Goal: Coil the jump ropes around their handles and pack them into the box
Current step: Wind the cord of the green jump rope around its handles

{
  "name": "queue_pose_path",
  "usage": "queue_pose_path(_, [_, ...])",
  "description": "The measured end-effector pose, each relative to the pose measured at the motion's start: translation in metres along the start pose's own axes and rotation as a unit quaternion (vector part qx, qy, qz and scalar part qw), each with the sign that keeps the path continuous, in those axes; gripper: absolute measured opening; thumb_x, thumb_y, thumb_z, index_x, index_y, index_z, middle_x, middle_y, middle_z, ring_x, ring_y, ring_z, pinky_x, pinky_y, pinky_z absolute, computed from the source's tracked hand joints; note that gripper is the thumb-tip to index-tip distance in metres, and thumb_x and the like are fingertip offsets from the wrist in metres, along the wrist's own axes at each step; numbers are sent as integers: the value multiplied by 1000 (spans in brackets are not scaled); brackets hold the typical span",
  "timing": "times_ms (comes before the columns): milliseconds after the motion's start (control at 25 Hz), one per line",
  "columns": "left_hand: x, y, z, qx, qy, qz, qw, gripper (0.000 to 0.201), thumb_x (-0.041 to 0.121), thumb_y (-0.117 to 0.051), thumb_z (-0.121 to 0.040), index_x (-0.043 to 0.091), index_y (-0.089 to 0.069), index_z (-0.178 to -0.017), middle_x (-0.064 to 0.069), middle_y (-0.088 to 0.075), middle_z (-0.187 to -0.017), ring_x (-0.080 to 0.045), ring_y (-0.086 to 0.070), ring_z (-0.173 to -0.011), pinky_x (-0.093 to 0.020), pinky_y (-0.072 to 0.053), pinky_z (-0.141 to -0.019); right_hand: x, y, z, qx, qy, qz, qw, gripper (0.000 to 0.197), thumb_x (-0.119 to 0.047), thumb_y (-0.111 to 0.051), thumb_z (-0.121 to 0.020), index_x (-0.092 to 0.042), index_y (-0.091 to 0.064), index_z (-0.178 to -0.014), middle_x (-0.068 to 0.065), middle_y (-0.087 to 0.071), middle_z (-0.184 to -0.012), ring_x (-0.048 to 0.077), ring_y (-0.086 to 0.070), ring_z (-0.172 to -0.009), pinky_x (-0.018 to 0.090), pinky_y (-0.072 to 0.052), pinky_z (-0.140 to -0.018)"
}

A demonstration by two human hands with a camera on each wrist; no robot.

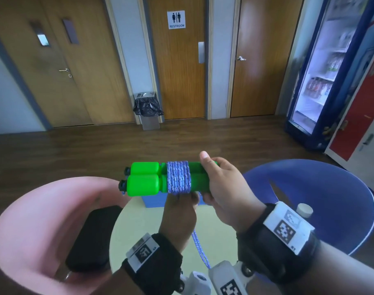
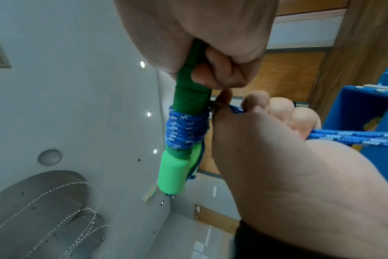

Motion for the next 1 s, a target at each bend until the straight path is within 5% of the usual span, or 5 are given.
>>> queue_pose_path(280, [-19, 12, 0, 14, -44, 13, 999, 31, 6, -42, -103, -4, -53, -75, -7, -56, -63, -14, -51, -56, -21, -46, -57, 20, -2, -5, 10, -21, -59, 998, 23, -28, -61, -97, -6, -51, -100, 9, -46, -76, 15, -40, -48, 23, -34, -38])
queue_pose_path(440, [-24, 13, 7, -70, -18, 0, 997, 34, 15, -44, -103, -2, -59, -78, -10, -64, -69, -18, -58, -64, -25, -52, -64, 16, 14, -13, 98, 90, 81, 988, 21, -37, -62, -95, -19, -52, -100, 0, -58, -86, 16, -59, -69, 33, -58, -67])
queue_pose_path(560, [-19, 17, 10, -104, 24, -14, 994, 33, 10, -42, -103, 2, -61, -78, -11, -66, -68, -20, -59, -63, -29, -55, -68, 7, 19, -7, 108, 194, 216, 951, 21, -36, -62, -95, -24, -47, -105, -10, -55, -87, 4, -55, -76, 11, -43, -64])
queue_pose_path(760, [-12, 40, 10, -164, 50, -110, 979, 33, 18, -48, -103, 15, -64, -74, 2, -49, -58, -14, -42, -53, -25, -42, -55, 6, 8, 11, 44, 355, 405, 841, 33, -35, -60, -95, -14, -52, -119, -3, -57, -106, 15, -55, -79, 28, -43, -66])
queue_pose_path(1000, [23, 56, 7, -183, -163, -465, 851, 8, 38, -62, -91, 32, -64, -95, 12, -57, -63, 1, -54, -61, -23, -43, -59, 16, 0, 2, -105, 188, 586, 781, 27, -41, -55, -94, -17, -46, -100, 4, -59, -94, 25, -54, -74, 32, -34, -53])
Point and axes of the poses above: each hand's wrist, its own z-axis away from the middle knuckle, its own y-axis out of the back of the hand, x = y × z, the point moved 6 cm from there along -z, towards the middle knuckle
